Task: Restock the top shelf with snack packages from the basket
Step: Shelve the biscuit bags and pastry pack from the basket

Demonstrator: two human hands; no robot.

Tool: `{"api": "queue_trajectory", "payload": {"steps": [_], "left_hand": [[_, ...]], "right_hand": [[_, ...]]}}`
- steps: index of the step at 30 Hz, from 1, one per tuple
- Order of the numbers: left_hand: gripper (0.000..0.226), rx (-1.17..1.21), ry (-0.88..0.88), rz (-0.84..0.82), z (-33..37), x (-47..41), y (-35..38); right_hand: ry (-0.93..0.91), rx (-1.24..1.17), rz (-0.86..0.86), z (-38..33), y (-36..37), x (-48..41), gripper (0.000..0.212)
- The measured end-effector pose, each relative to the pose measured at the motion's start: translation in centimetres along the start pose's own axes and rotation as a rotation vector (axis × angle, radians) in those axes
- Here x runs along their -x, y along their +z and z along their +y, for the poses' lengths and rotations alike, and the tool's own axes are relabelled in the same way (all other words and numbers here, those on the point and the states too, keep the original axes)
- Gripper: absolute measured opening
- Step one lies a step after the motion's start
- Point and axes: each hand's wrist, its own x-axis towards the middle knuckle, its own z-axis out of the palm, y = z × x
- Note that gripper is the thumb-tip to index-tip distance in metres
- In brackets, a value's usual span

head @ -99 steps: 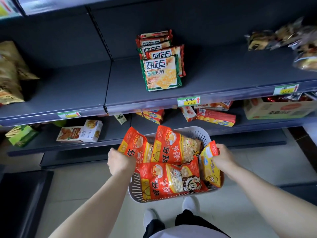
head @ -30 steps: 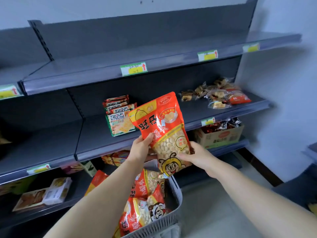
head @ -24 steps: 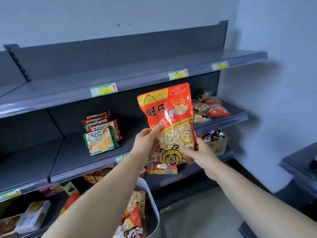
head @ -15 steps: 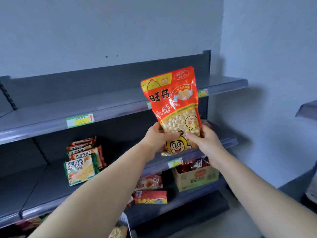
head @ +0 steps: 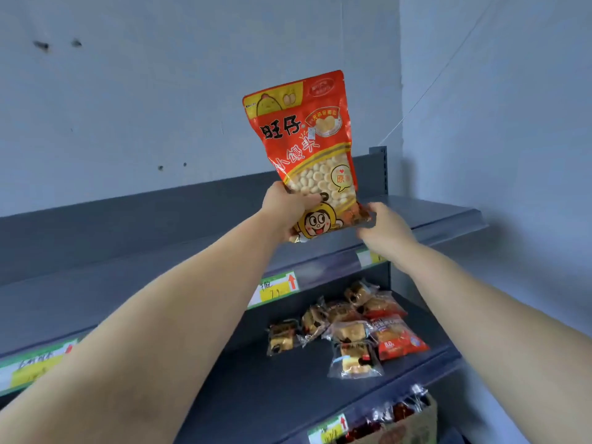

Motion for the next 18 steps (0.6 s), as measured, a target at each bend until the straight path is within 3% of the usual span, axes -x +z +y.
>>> {"api": "queue_trajectory", "payload": {"steps": [3,9,13,18], "left_hand": [[0.039,0.046,-0.051,0.029,-1.7,-6.1,0.7],[0.054,0.074,-0.103,0.057,-4.6,-16.1,3.5],[0.049,0.068,-0.122,0.052,-5.7,-20.8,5.9],[0.049,0.063,-0.163,-0.017,-6.8,-25.5,8.1]], "right_hand": [[0.038,0.246,-0.056,2.0,0.9,-4.4,0.057],[0.087,0.484,-0.061,4.5,2.2,-10.8,0.05],[0.137,0.699,-0.214,5.4,3.0,-14.0,0.035],[0.099,0.786,-0.121,6.4,3.5,-14.8,0.033]]}}
